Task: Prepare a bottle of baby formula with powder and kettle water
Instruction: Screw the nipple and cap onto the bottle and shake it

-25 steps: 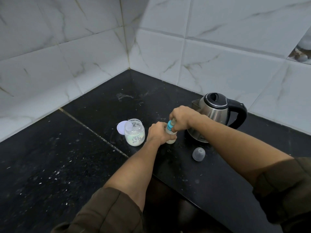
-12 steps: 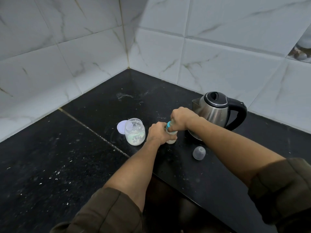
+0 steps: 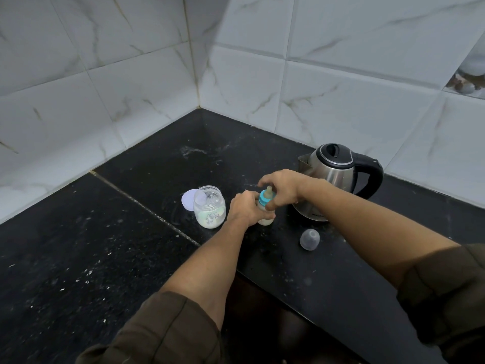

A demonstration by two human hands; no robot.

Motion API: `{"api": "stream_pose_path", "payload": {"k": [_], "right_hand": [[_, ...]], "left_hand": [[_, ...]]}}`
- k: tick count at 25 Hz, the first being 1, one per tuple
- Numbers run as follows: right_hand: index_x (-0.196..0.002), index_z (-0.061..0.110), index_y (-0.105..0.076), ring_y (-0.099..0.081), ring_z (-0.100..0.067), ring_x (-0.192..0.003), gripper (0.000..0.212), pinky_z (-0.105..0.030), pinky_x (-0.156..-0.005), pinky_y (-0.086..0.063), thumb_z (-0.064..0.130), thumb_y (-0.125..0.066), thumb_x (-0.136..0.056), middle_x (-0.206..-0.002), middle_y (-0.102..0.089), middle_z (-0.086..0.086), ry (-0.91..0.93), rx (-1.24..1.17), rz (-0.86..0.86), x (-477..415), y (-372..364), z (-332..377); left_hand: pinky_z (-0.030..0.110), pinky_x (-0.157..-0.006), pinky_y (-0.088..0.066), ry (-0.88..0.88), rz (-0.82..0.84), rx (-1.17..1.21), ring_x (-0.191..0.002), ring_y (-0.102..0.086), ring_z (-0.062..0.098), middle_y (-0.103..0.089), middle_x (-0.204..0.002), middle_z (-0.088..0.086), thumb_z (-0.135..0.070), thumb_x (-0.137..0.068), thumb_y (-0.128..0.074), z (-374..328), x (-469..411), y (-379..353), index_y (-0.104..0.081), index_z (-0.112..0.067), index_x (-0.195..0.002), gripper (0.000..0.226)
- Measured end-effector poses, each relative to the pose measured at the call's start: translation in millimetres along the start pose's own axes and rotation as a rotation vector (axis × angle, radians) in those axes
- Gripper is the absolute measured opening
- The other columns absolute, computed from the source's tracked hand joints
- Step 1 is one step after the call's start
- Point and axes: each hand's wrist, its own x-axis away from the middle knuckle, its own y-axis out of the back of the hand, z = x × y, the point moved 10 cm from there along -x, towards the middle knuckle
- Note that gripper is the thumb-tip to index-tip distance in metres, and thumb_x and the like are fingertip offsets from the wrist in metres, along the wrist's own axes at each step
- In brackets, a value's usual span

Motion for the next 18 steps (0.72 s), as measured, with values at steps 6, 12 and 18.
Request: {"api": "stream_pose_path", "payload": {"k": [6,12,18], "right_hand": [[-0.086,0.02,-0.068,-0.066,-0.021,-0.076,0.056,-0.035,-0.063,-0.054,0.075,-0.063,-0.081,-0.078,-0.065,0.001,-0.157,0.146,-0.119,1,6,-9],[-0.121,0.027,-0.062,-0.064,-0.02,-0.094,0.064,-0.039,-0.08,-0.058,0.069,-0.07,-0.074,-0.106,-0.069,0.005,-0.061,0.091,-0.068,-4,5,-2],[-0.085,0.022,-0.063,-0.065,-0.023,-0.082,0.044,-0.035,-0.065,-0.053,0.066,-0.068,-0.081,-0.085,-0.066,0.0,-0.126,0.15,-0.104,0,7,-6]], "left_hand": [[0.029,-0.066,-0.045,-0.006,0.004,-0.018,-0.078,-0.062,0.011,-0.066,-0.075,-0.011,-0.044,-0.066,-0.091,-2,1,1,-0.06,-0.032,-0.073,0.034],[0.031,-0.071,-0.05,0.002,0.011,-0.009,-0.082,-0.065,0.014,-0.068,-0.078,-0.009,-0.044,-0.066,-0.09,0,0,0,-0.064,-0.029,-0.079,0.033],[0.032,-0.073,-0.051,-0.004,-0.001,-0.014,-0.083,-0.065,0.012,-0.068,-0.078,-0.01,-0.044,-0.065,-0.091,-2,1,3,-0.066,-0.03,-0.08,0.033]]}}
